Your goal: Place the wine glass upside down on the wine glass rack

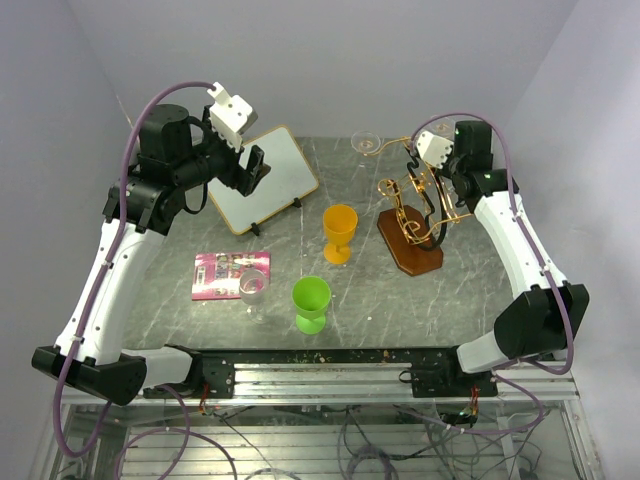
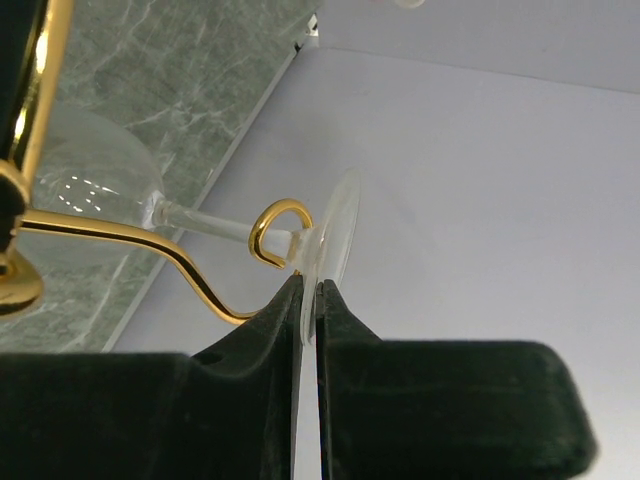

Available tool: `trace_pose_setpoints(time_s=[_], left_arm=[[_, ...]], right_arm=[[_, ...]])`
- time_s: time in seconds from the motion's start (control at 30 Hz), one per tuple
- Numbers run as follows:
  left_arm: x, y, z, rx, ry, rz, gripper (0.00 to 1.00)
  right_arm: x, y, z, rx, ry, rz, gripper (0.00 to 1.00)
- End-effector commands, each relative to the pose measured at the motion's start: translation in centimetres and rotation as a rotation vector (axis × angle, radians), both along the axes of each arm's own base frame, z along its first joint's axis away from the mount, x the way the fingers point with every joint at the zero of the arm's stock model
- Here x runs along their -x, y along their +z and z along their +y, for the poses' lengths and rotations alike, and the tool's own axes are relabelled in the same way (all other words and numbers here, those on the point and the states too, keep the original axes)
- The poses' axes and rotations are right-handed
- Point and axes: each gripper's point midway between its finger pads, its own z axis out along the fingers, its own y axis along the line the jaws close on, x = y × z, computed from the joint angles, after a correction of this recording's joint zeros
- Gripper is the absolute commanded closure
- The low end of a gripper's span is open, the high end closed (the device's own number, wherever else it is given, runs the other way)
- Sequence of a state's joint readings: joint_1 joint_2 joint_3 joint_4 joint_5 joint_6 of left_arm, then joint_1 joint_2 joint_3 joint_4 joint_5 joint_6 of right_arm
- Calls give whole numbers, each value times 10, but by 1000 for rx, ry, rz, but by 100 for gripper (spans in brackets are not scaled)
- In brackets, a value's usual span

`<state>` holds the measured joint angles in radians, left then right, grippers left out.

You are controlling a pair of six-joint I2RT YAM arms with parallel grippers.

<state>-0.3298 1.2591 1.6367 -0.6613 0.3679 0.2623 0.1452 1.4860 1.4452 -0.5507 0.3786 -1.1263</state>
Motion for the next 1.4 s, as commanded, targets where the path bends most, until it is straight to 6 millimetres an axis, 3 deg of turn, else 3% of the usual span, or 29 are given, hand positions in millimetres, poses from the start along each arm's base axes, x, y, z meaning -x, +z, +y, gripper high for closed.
trace_pose_setpoints(time_s=[0.0, 1.07, 1.37], left_arm=[[2, 12, 1, 14, -12, -46, 11], [8, 12, 5, 5, -7, -57, 11], [8, 9, 9, -8, 8, -68, 10]], right_arm=[[7, 5, 7, -36, 28, -20, 93], [18, 8, 22, -59, 73, -9, 74], [29, 12, 31, -120, 102, -3, 64]])
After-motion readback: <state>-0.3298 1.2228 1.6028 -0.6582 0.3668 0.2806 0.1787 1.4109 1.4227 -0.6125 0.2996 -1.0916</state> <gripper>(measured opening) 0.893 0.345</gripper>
